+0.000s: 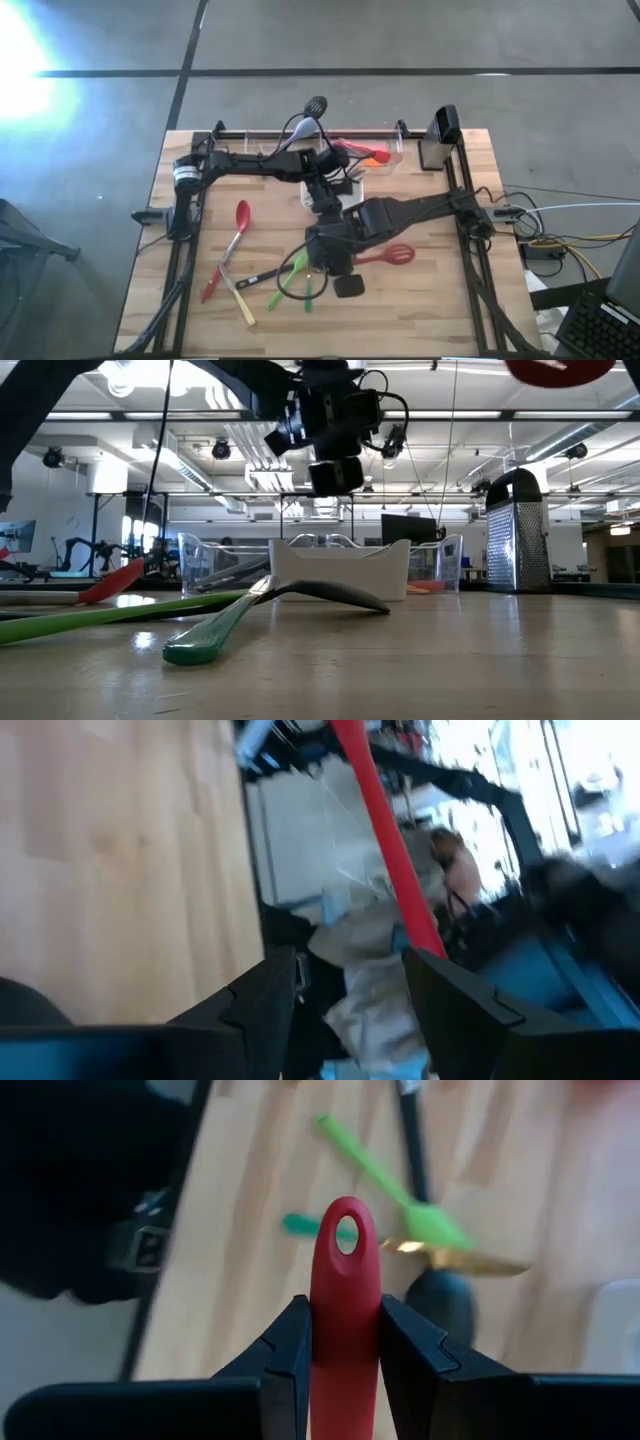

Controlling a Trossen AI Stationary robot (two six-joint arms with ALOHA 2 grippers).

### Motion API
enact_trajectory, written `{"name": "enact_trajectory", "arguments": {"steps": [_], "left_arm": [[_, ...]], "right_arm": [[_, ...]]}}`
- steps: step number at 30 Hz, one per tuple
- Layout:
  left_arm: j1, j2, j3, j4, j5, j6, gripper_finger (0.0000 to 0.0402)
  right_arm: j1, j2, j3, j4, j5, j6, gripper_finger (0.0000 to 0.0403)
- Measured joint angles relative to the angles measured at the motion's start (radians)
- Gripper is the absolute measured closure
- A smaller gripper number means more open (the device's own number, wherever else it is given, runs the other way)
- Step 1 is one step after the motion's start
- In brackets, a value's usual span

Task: Pick & Place Kitchen Items
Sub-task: Put the red serving spoon into the left transparent bin

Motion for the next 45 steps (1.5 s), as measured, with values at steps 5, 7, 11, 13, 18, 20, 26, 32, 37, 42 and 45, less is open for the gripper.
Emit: {"name": "enact_trajectory", "arguments": {"steps": [5,7,11,13,18,20,26,32,37,42,45], "left_arm": [[-0.007,0.000,0.000,-0.118,0.086,0.161,0.0211],[-0.007,0.000,0.000,-0.198,0.089,0.260,0.0211],[-0.007,0.000,-0.001,-0.417,0.038,0.444,0.0211],[-0.013,-0.002,-0.001,-0.503,-0.041,0.516,0.0211],[-0.048,-0.002,-0.002,-0.563,-0.137,0.559,0.0211],[-0.063,-0.003,-0.002,-0.563,-0.126,0.559,0.0211],[-0.095,-0.018,-0.002,-0.564,-0.090,0.545,0.0211],[-0.120,-0.064,-0.002,-0.551,-0.057,0.550,0.0211],[-0.148,-0.070,-0.002,-0.514,0.009,0.553,0.0211],[-0.155,-0.071,-0.002,-0.460,-0.013,0.510,0.0211],[-0.146,-0.071,-0.002,-0.425,-0.038,0.457,0.0211]], "right_arm": [[0.032,0.000,0.000,-0.018,-0.022,0.032,0.0329],[0.053,-0.001,0.000,-0.026,0.014,0.031,0.0329],[0.076,-0.012,0.000,-0.126,0.138,0.071,0.0329],[0.077,-0.013,0.000,-0.166,0.197,0.095,0.0329],[0.073,-0.013,0.000,-0.167,0.262,0.095,0.0329],[0.070,-0.013,0.000,-0.168,0.280,0.096,0.0329],[0.069,-0.011,-0.011,-0.170,0.305,0.097,0.0329],[0.071,-0.011,-0.065,-0.155,0.366,0.088,0.0329],[0.079,-0.011,-0.132,-0.100,0.405,0.050,0.0329],[0.086,-0.011,-0.145,-0.051,0.426,0.023,0.0329],[0.085,-0.011,-0.146,-0.059,0.423,0.024,0.0329]]}}
